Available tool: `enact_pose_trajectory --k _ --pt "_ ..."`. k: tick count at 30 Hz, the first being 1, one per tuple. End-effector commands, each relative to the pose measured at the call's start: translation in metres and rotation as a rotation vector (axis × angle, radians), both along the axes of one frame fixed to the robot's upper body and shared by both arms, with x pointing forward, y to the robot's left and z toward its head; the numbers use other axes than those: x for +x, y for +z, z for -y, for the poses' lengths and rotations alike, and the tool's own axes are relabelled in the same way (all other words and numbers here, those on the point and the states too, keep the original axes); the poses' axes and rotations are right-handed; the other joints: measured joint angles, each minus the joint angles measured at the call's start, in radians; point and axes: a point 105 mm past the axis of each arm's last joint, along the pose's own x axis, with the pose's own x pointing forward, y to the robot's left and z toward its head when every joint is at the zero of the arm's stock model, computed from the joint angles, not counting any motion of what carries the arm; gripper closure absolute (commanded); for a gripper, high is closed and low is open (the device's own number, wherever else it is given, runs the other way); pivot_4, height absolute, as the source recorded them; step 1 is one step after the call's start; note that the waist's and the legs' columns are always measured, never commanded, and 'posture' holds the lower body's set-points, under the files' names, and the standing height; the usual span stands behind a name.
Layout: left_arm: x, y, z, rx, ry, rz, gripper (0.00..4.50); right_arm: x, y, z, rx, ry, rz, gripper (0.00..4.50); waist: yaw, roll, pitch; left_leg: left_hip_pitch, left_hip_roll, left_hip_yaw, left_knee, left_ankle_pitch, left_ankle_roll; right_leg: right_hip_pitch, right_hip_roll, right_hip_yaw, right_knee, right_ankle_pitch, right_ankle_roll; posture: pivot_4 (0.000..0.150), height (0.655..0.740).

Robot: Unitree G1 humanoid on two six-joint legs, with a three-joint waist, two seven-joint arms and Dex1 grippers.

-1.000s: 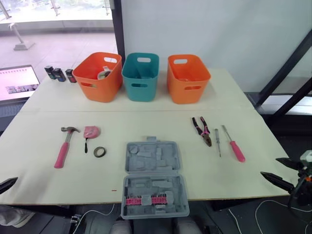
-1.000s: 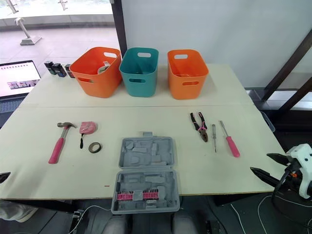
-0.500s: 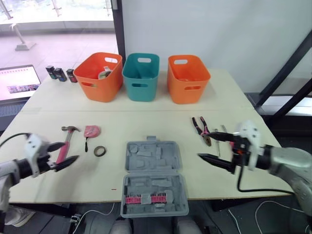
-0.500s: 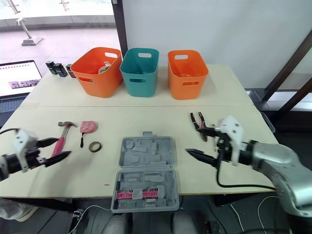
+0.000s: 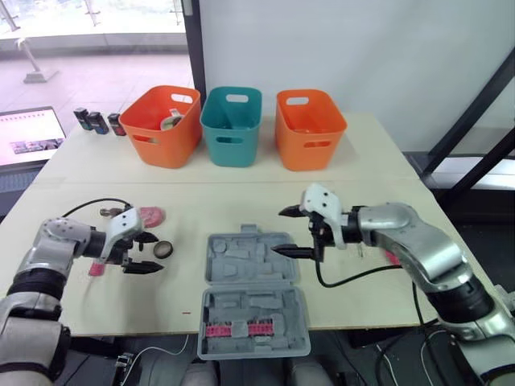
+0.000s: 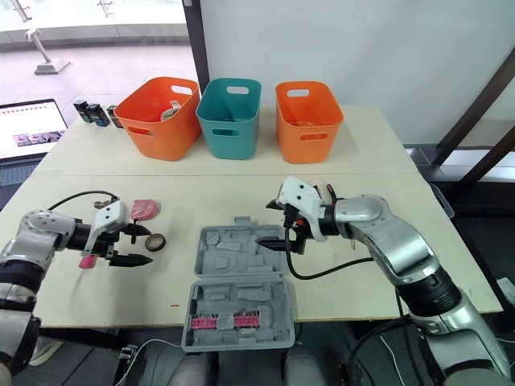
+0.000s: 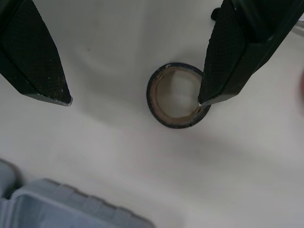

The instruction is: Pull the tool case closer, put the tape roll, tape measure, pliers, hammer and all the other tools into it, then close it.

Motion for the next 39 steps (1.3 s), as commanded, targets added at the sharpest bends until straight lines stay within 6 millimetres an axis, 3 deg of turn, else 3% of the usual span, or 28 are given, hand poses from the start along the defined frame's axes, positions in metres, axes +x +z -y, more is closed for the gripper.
enact_pose_trajectory --k 1,7,8,10,11,13,18,27,33,36,39 --pt "0.003 0.0 0.002 0.015 -0.019 0.003 0.05 0.007 0.009 -0.005 -0.003 -0.009 0.058 0.0 0.0 0.0 0.0 0.0 0.0 0.0 0.0 0.0 0.0 0.0 0.0 0.0 0.0 0.0 0.0 0.15 0.74" --pt "0.007 -0.011 0.008 0.026 -0.02 0.002 0.05 0.016 0.005 -0.006 -0.012 -0.057 0.072 0.0 0.001 0.0 0.0 0.001 0.0 -0.001 0.0 0.0 0.0 0.0 0.0 -0.001 0.005 -0.001 0.002 0.15 0.74" --pt "0.008 -0.011 0.009 0.025 -0.021 0.003 0.29 0.016 0.004 -0.006 -0.013 -0.062 0.073 0.0 0.001 0.0 0.0 0.001 0.0 -0.001 0.001 0.0 0.0 0.0 0.0 -0.001 0.006 -0.001 0.002 0.15 0.74" --pt "0.008 -0.012 0.009 0.026 -0.026 0.005 0.95 0.017 0.004 -0.006 -0.015 -0.068 0.074 0.0 0.001 0.0 0.0 0.002 0.0 -0.001 0.002 0.0 0.0 0.0 0.0 -0.001 0.009 -0.001 0.002 0.15 0.74" --pt "0.009 -0.011 0.01 0.024 -0.026 0.014 1.57 0.017 0.003 -0.006 -0.016 -0.071 0.075 0.0 0.0 0.0 0.0 0.002 0.0 -0.001 0.002 0.0 0.0 0.0 0.0 -0.001 0.009 -0.001 0.002 0.15 0.74" --pt "0.01 -0.009 0.01 0.025 -0.031 0.032 1.93 0.017 0.001 -0.006 -0.019 -0.075 0.075 0.0 -0.001 0.0 0.0 0.002 0.0 -0.002 0.004 0.0 0.0 -0.001 0.0 0.0 0.013 -0.002 0.004 0.15 0.74" --pt "0.012 -0.004 0.008 0.047 -0.045 0.069 4.38 0.017 -0.001 -0.008 -0.019 -0.073 0.075 0.0 0.0 0.0 0.0 0.002 0.0 -0.002 0.003 0.0 0.0 -0.002 0.001 -0.001 0.014 -0.002 0.004 0.15 0.74" --pt "0.022 0.03 0.015 0.023 -0.119 0.16 4.45 0.019 -0.002 -0.015 -0.005 -0.069 0.087 0.0 0.0 0.0 0.0 0.002 0.0 -0.003 0.003 0.0 0.0 -0.002 0.001 -0.001 0.014 -0.002 0.004 0.15 0.74" --pt "0.031 0.059 0.061 -0.045 -0.292 0.208 4.45 0.021 -0.003 -0.017 -0.003 -0.072 0.092 0.0 0.003 0.0 0.0 0.001 0.0 -0.003 0.004 0.0 0.0 -0.001 0.001 -0.001 0.014 -0.002 0.004 0.15 0.74" --pt "0.027 0.052 0.088 -0.06 -0.398 0.179 4.45 0.021 -0.005 -0.019 -0.001 -0.077 0.091 0.0 0.003 0.0 0.0 0.001 0.0 -0.003 0.004 0.0 0.0 -0.001 0.001 -0.001 0.014 -0.002 0.004 0.15 0.74" --pt "0.027 0.042 0.1 -0.054 -0.428 0.161 4.45 0.02 -0.006 -0.021 0.003 -0.076 0.087 0.0 -0.004 0.0 0.0 0.001 0.0 -0.003 0.004 0.0 0.0 -0.001 0.001 -0.001 0.014 -0.002 0.004 0.15 0.74"
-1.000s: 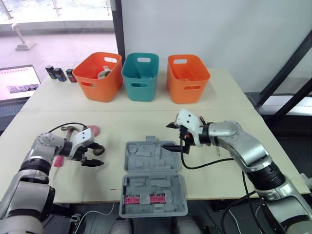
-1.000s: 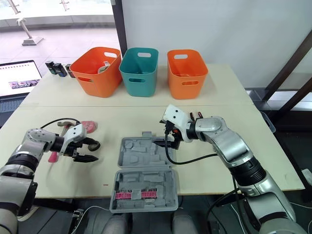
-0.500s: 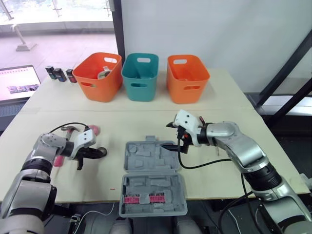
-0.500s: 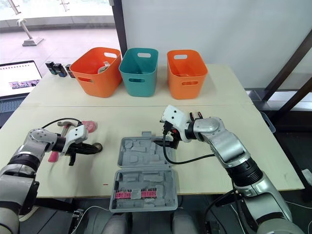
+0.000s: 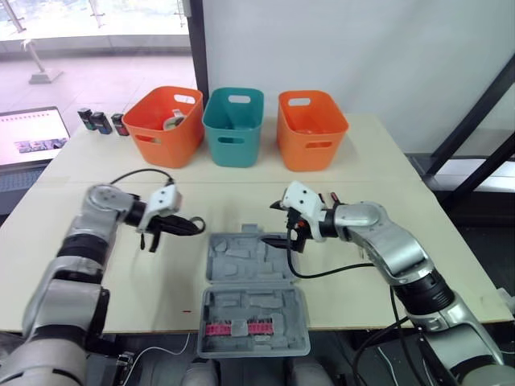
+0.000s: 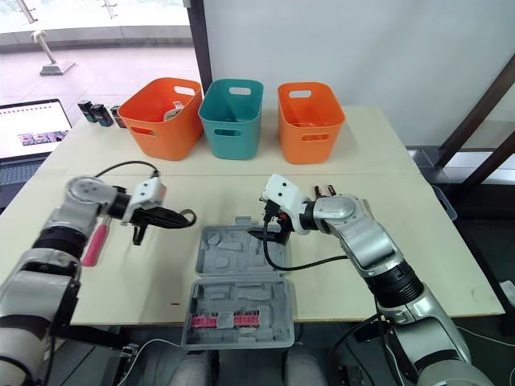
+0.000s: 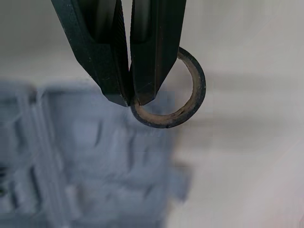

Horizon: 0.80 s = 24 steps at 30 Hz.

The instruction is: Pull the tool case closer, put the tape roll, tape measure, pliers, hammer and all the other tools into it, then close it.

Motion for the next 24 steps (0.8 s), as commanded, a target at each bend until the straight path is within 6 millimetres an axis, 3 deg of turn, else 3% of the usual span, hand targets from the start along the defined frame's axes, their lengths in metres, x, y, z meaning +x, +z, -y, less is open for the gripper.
enact_pose_trajectory --k 1,9,15,24 --pt "0.001 -0.002 0.007 0.024 -0.029 0.009 4.45 -0.002 0.007 -0.006 0.014 0.018 0.035 0.0 -0.007 0.0 0.0 0.0 0.0 0.0 0.0 0.0 0.0 0.0 0.0 0.0 0.0 0.0 0.0 0.15 0.74" --pt "0.003 -0.025 0.018 0.084 -0.029 -0.03 4.45 -0.004 0.007 -0.004 0.014 0.006 0.032 0.0 -0.002 0.0 0.0 0.0 0.0 -0.001 0.001 0.0 0.0 0.0 0.001 0.0 0.0 0.0 0.0 0.15 0.74" --pt "0.005 -0.028 0.026 0.07 -0.033 -0.029 4.45 -0.003 0.007 0.0 0.013 -0.015 0.032 0.0 0.002 0.0 0.0 0.0 0.0 -0.001 0.001 0.0 0.0 0.0 0.001 0.0 0.0 0.0 0.0 0.15 0.74" --pt "0.004 -0.035 0.021 0.108 -0.023 -0.031 4.45 -0.001 0.008 0.002 0.011 -0.035 0.036 0.0 -0.003 0.0 0.0 0.0 0.0 -0.002 0.001 0.0 0.0 0.0 0.001 -0.001 0.001 0.0 0.0 0.15 0.74"
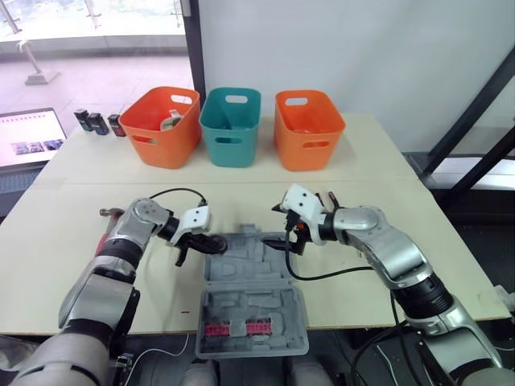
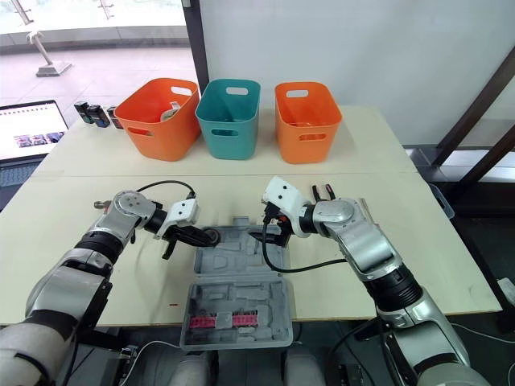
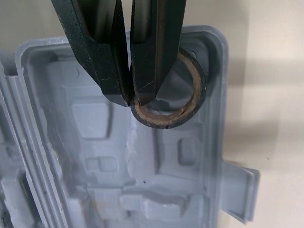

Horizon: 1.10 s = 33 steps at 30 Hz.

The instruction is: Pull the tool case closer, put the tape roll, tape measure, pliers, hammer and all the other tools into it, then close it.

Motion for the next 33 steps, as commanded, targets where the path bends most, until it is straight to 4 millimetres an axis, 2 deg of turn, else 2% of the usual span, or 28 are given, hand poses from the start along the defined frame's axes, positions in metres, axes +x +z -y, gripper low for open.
enact_pose_trajectory --k 1,13,16,18,21,29,33 --pt "0.004 0.005 -0.003 0.022 0.001 0.028 4.45 -0.001 0.014 -0.001 0.015 0.003 0.056 0.0 0.0 0.0 0.0 0.0 0.0 0.0 0.0 0.0 0.0 0.0 0.0 0.0 0.0 0.0 0.0 0.15 0.74" --pt "0.008 0.007 -0.001 0.013 0.032 0.03 4.45 0.001 0.013 0.0 0.015 -0.009 0.054 0.0 0.0 0.0 0.0 0.0 0.0 0.0 0.0 0.0 0.0 0.0 0.0 0.0 0.0 0.0 0.0 0.15 0.74" --pt "0.011 0.012 0.0 0.0 0.042 0.039 3.53 0.001 0.013 0.001 0.015 -0.01 0.054 0.0 0.0 0.0 0.0 0.0 0.0 0.0 0.0 0.0 0.0 0.0 0.0 0.0 0.0 0.0 0.0 0.15 0.74" --pt "0.012 0.018 0.0 -0.012 0.039 0.053 2.61 0.001 0.013 0.001 0.014 -0.01 0.056 0.0 0.001 0.0 0.0 0.0 0.0 0.0 0.0 0.0 0.0 0.0 0.0 0.0 0.0 0.0 0.0 0.15 0.74" --pt "0.013 0.028 0.002 -0.051 0.031 0.049 2.61 0.002 0.013 0.001 0.015 -0.01 0.056 0.0 0.001 0.0 0.0 0.0 0.0 0.0 0.0 0.0 0.0 0.0 0.0 0.0 0.0 0.0 0.0 0.15 0.74" --pt "0.015 0.038 -0.001 -0.101 0.055 0.072 2.61 0.003 0.013 0.002 0.015 -0.014 0.059 0.0 0.0 0.0 0.0 0.0 0.0 0.0 0.0 0.0 0.0 0.0 0.0 0.0 0.0 0.0 0.0 0.15 0.74" --pt "0.016 0.032 -0.003 -0.136 0.1 0.071 2.61 0.003 0.013 0.001 0.016 -0.011 0.058 0.0 0.0 0.0 0.0 0.0 0.0 0.0 0.0 0.0 0.0 0.0 0.0 0.0 0.0 0.0 0.0 0.15 0.74"
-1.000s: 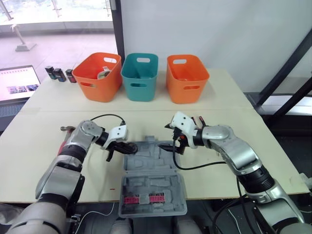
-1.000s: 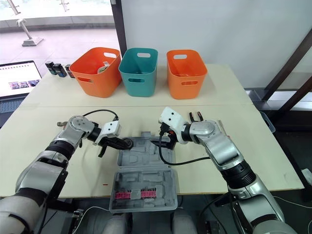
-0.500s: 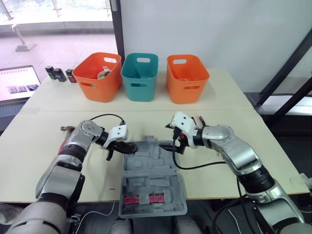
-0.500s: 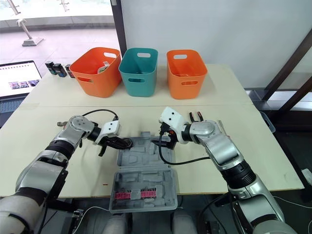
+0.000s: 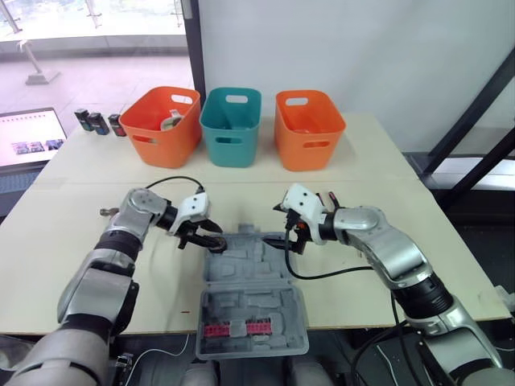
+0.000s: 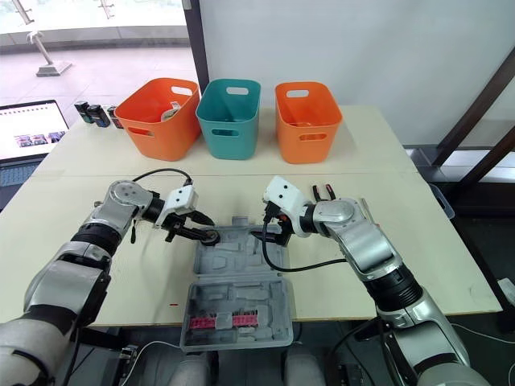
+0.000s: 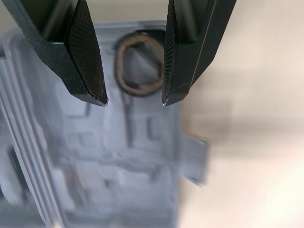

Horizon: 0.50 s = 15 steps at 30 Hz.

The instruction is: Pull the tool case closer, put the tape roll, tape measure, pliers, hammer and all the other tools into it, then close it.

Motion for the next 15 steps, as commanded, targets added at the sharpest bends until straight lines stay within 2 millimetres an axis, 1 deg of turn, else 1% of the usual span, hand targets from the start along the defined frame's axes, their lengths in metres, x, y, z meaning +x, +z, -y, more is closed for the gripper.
enact_pose_trajectory --k 1,5,10,15 --pt "0.001 0.0 -0.004 -0.037 0.033 0.027 2.61 0.001 0.013 0.0 0.017 0.007 0.051 0.0 0.0 0.0 0.0 0.0 0.0 0.0 0.0 0.0 0.0 0.0 0.0 0.0 0.0 0.0 0.0 0.15 0.74" --pt "0.0 -0.007 -0.002 -0.052 0.053 0.042 2.61 0.0 0.012 -0.001 0.016 0.012 0.049 0.0 0.0 0.0 0.0 0.0 0.0 0.0 0.0 0.0 0.0 0.0 0.0 0.0 0.0 0.0 0.0 0.15 0.74" --pt "0.002 -0.017 -0.001 -0.03 0.076 0.116 2.61 0.0 0.012 -0.001 0.015 0.012 0.047 0.0 0.004 0.0 0.0 0.0 0.0 0.0 0.0 0.0 0.0 0.0 0.0 0.0 0.0 0.0 0.0 0.15 0.74" --pt "0.004 -0.015 0.0 -0.068 0.098 0.116 2.61 -0.001 0.011 0.0 0.012 0.012 0.044 0.0 0.004 0.0 0.0 0.0 0.0 0.0 0.0 0.0 0.0 0.0 0.0 0.0 0.0 0.0 0.0 0.15 0.74"
